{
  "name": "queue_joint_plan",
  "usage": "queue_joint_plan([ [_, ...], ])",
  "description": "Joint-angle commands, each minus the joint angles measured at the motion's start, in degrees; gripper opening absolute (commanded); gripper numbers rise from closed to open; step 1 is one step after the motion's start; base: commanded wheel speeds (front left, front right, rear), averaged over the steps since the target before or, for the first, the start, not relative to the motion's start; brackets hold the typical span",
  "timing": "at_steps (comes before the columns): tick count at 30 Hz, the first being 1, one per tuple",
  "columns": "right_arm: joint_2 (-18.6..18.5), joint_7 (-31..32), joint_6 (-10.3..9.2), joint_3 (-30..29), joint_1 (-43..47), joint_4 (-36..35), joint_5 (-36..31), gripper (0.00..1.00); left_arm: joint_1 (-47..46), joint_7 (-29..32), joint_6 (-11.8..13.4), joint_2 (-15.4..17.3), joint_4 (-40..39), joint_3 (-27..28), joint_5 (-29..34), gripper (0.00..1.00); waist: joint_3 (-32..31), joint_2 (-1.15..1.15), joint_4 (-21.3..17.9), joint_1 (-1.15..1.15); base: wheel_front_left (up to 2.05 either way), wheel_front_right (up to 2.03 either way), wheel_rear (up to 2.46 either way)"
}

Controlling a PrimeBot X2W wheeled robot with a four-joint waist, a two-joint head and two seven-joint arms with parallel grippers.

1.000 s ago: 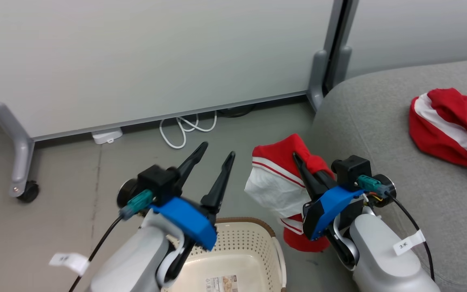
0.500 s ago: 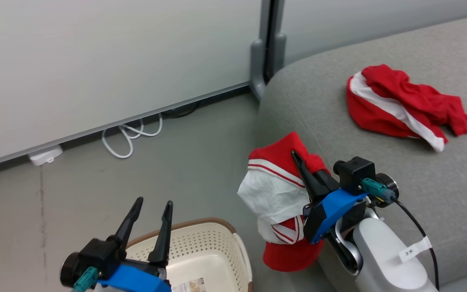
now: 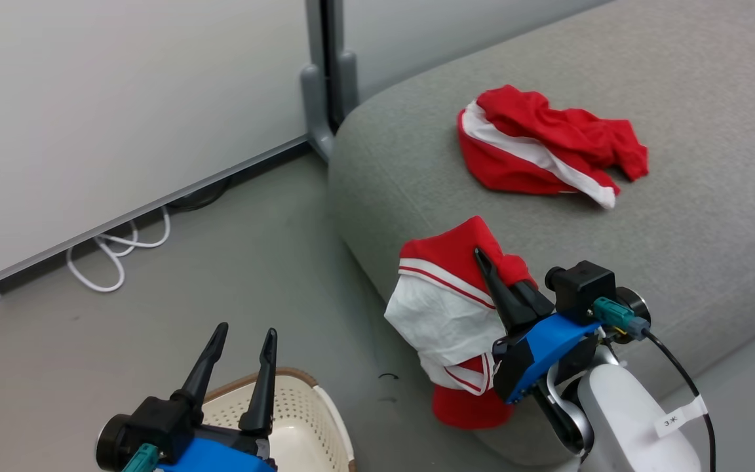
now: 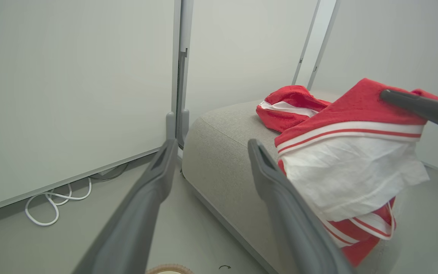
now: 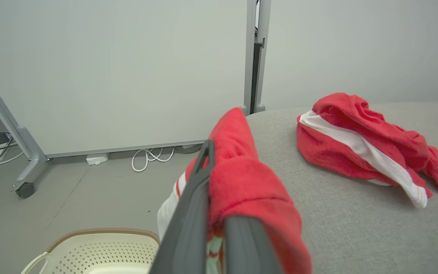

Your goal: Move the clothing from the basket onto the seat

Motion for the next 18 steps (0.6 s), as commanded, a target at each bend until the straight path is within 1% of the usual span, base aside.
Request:
queue_joint_plan([
  [1, 0.0, 0.3, 0.03, 0.0, 0.8, -0.9, 0.0, 0.0, 0.0, -0.1, -0.4, -0.3, 0.4, 0.5, 0.6, 1.0, 0.3, 0.0, -2.6, 0.0, 0.0, 0.0, 0.0],
  [4, 0.1, 0.4, 0.03, -0.2, 1.3, -1.8, 0.0, 0.0, -0.3, -0.1, -0.9, -0.8, 0.8, 0.8, 1.1, 1.0, 0.4, 0.0, -4.0, 0.0, 0.0, 0.0, 0.0],
  [8, 0.1, 0.6, 0.03, -0.6, 1.9, -2.5, 0.2, 0.0, -0.6, -0.1, -1.1, -1.3, 1.1, 1.0, 1.7, 1.0, 0.5, 0.0, -4.9, 0.0, 0.0, 0.0, 0.0],
  [18, 0.2, 1.1, 0.03, -1.7, 3.2, -4.5, -0.8, 0.0, -1.1, -0.1, -1.5, -1.5, 1.5, 0.8, 2.3, 1.0, 0.9, 0.0, -4.8, 0.0, 0.0, 0.0, 0.0],
])
